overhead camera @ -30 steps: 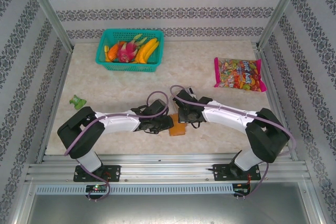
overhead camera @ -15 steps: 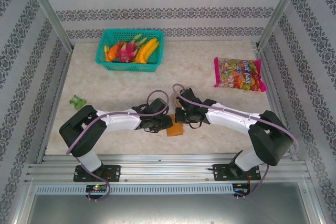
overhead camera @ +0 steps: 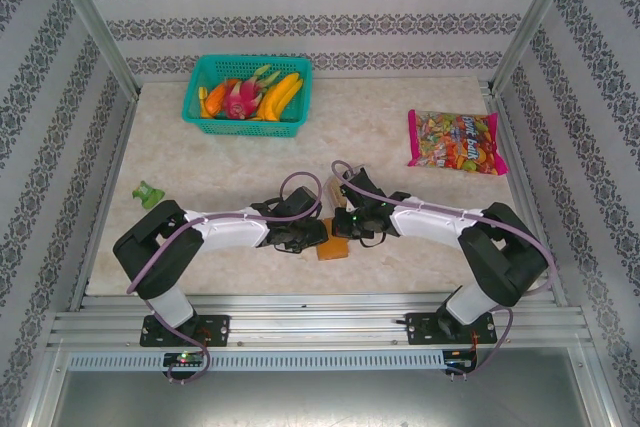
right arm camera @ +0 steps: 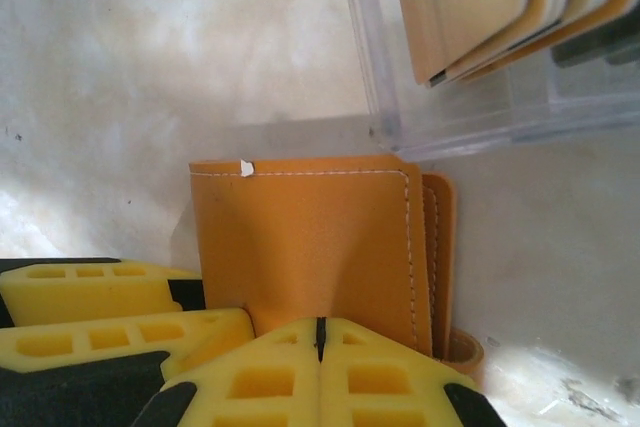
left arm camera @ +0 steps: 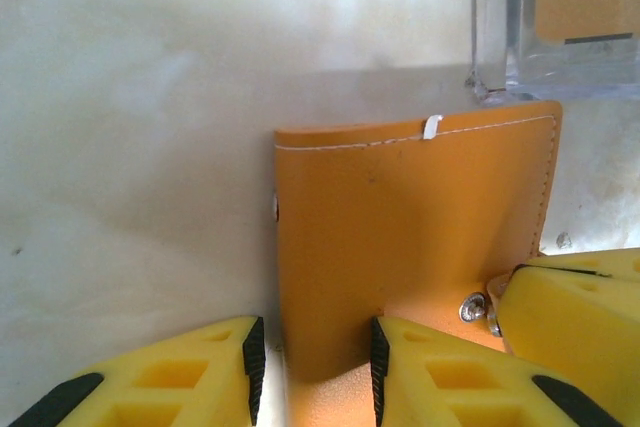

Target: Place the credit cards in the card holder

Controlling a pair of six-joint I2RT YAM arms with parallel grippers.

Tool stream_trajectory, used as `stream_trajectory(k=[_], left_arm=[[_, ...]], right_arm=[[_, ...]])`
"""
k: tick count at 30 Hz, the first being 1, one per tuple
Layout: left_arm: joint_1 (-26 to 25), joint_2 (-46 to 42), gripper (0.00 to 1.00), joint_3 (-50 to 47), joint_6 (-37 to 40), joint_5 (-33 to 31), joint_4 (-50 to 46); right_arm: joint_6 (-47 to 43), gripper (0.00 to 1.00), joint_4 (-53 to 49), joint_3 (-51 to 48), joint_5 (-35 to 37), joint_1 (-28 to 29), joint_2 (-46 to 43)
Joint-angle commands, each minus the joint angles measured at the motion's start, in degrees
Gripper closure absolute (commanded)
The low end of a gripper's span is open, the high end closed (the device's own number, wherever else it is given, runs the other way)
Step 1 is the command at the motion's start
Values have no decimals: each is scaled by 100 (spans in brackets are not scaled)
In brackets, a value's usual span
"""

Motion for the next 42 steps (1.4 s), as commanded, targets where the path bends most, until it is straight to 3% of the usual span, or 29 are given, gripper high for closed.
stream_trajectory(k=[1, 12, 18, 21, 23, 30, 35, 42], left_arm=[[60, 385, 64, 1, 77, -100, 144], [64, 411, 67, -69, 23, -86, 244], [62, 397, 68, -91, 15, -104, 222], [62, 388, 68, -81, 27, -118, 198], [62, 380, 68, -91, 32, -122, 204], [60, 386, 68, -78, 63, -136, 189], [64, 384, 69, -63, 90, -120, 171], [68, 397, 69, -30, 127, -115, 147]], right_arm=[[77, 100, 127, -115, -263, -57, 101], [-24, 100, -49, -135, -617, -48, 544], [-185, 100, -326, -108, -547, -96, 190], [-345, 96, -621, 128, -497, -106, -6], [-401, 86, -721, 229, -540, -133, -192], [-451, 75, -890, 229, -599, -450, -717], [-425, 93, -713, 63, -892, -746, -549], [-477, 95, -724, 212, -1166, -753, -4]])
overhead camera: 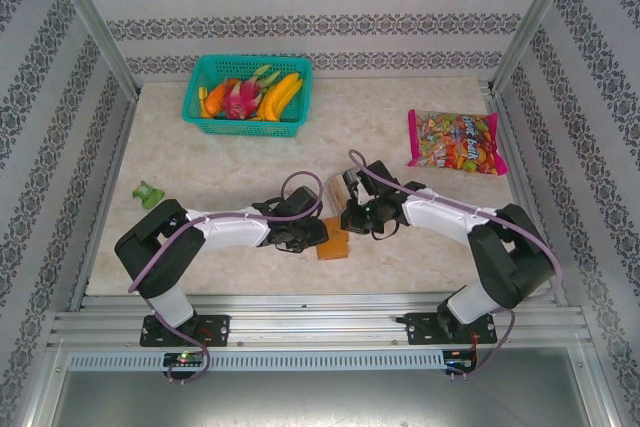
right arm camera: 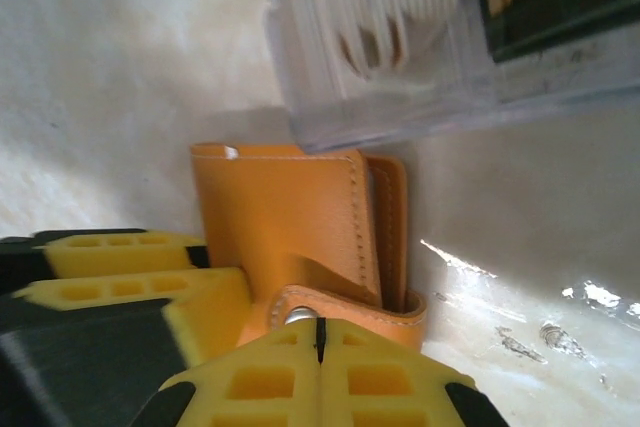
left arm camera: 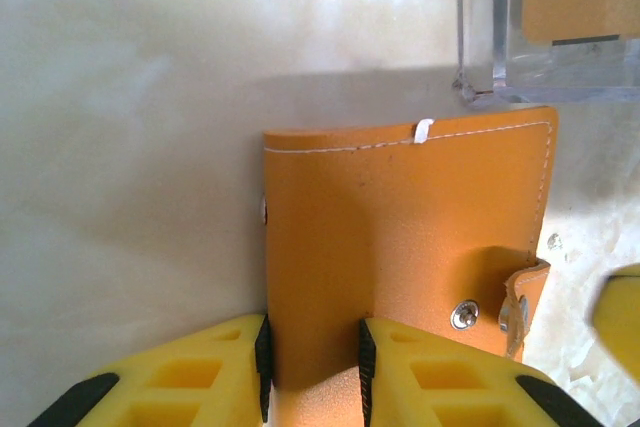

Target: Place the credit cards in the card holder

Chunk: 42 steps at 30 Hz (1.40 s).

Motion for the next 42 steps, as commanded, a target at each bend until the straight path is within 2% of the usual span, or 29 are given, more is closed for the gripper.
stream_trajectory(k=[1, 22, 24, 26, 29, 32, 35, 42], left_arm=[[60, 350, 69, -46, 138, -161, 69], [63, 404, 69, 27, 181, -98, 37], [60, 411, 69, 32, 196, -87, 31], [64, 424, 70, 52, 268, -76, 26], [61, 464, 72, 111, 497, -18, -10], [60, 515, 73, 217, 795, 29, -184], [62, 577, 74, 366, 1053, 2, -486], [60, 635, 74, 372, 1130, 48, -525]], right_arm=[[-88, 95, -58, 47, -207, 3, 108], [-405, 95, -82, 172, -401, 156, 526], [-434, 95, -141, 139, -165, 209, 398], [-311, 95, -36, -9, 402, 276, 139], [-102, 95, 658, -471, 862, 316, -431], [136, 94, 1145, -777, 649, 210, -616], [273, 95, 1223, -874, 578, 146, -559], [559, 96, 1411, -1228, 547, -163, -892]])
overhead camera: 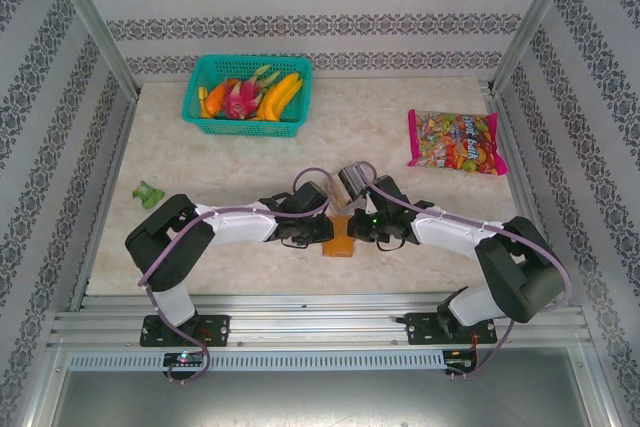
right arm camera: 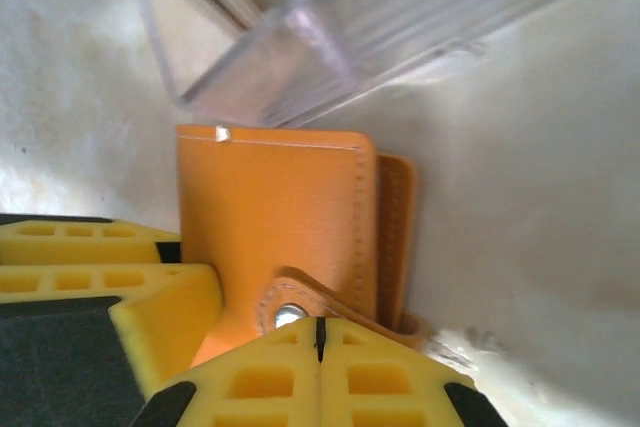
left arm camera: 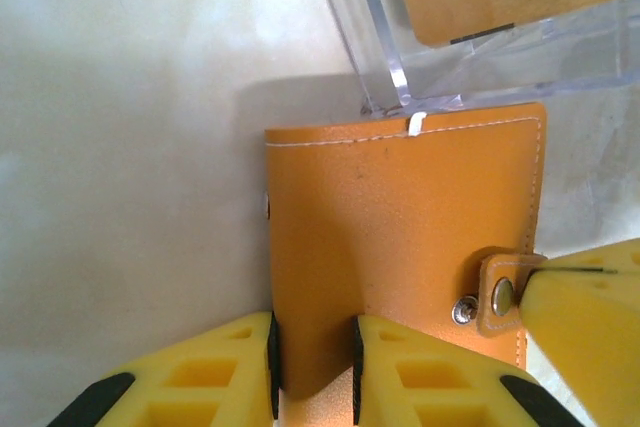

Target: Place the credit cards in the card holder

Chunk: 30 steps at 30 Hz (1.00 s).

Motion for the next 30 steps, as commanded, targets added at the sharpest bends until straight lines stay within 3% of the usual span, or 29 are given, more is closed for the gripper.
stream_trajectory(k=[1, 12, 30], left_arm=[[60, 294, 74, -38, 226, -46, -504], [60, 358, 74, 43, 217, 17, -491], [57, 414, 74, 69, 195, 74, -459]], right_arm=[[221, 96, 210, -118, 17, -136, -264], [274, 97, 388, -75, -498, -178, 56], [17, 98, 192, 119, -699, 22, 523]])
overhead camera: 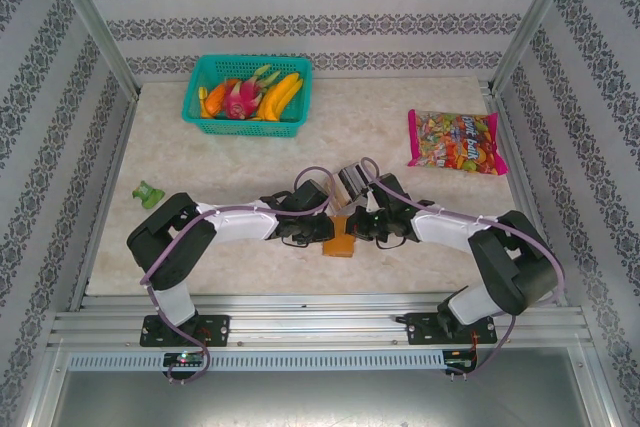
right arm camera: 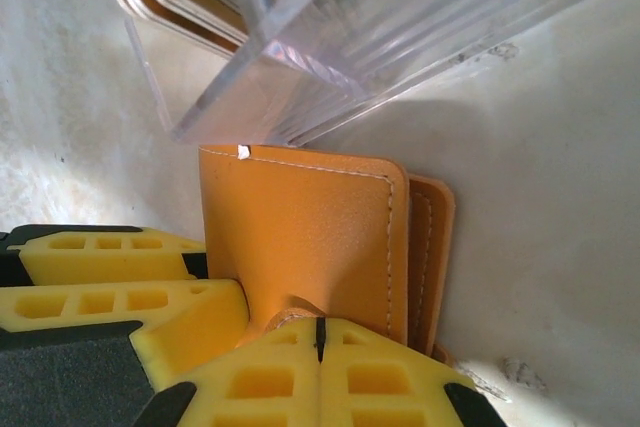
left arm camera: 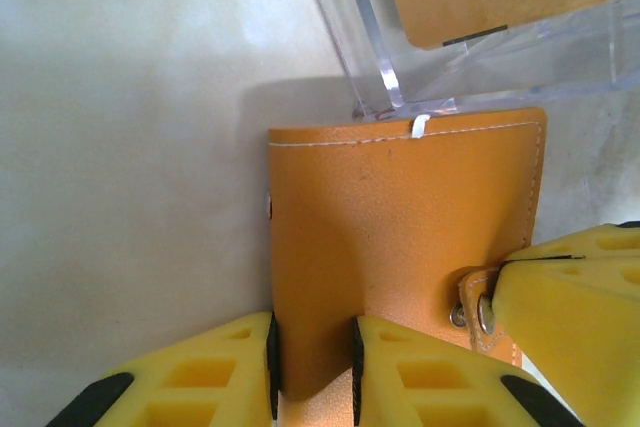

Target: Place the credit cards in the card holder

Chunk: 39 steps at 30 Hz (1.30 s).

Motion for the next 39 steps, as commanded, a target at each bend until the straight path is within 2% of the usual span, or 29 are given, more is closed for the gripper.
stream_trajectory(k=[1, 14, 16, 25, 34, 39], left_arm=[[20, 343, 73, -16, 123, -57, -408], [20, 358, 74, -43, 24, -33, -326], [16, 355, 74, -65, -16, -13, -272], [20, 342, 74, -228, -290, 29, -31], [19, 283, 74, -312, -363, 49, 45], [15, 208, 73, -353, -343, 75, 177]], right_arm=[[-170, 98, -229, 115, -59, 170, 189], [-771, 99, -1190, 514, 549, 625, 321], [-911, 100, -1405, 577, 960, 811, 385], [-1084, 100, -1120, 100, 1716, 1426, 513], [-1105, 100, -661, -580, 2520, 1945, 211], [-1112, 100, -923, -361, 3004, 2093, 142]])
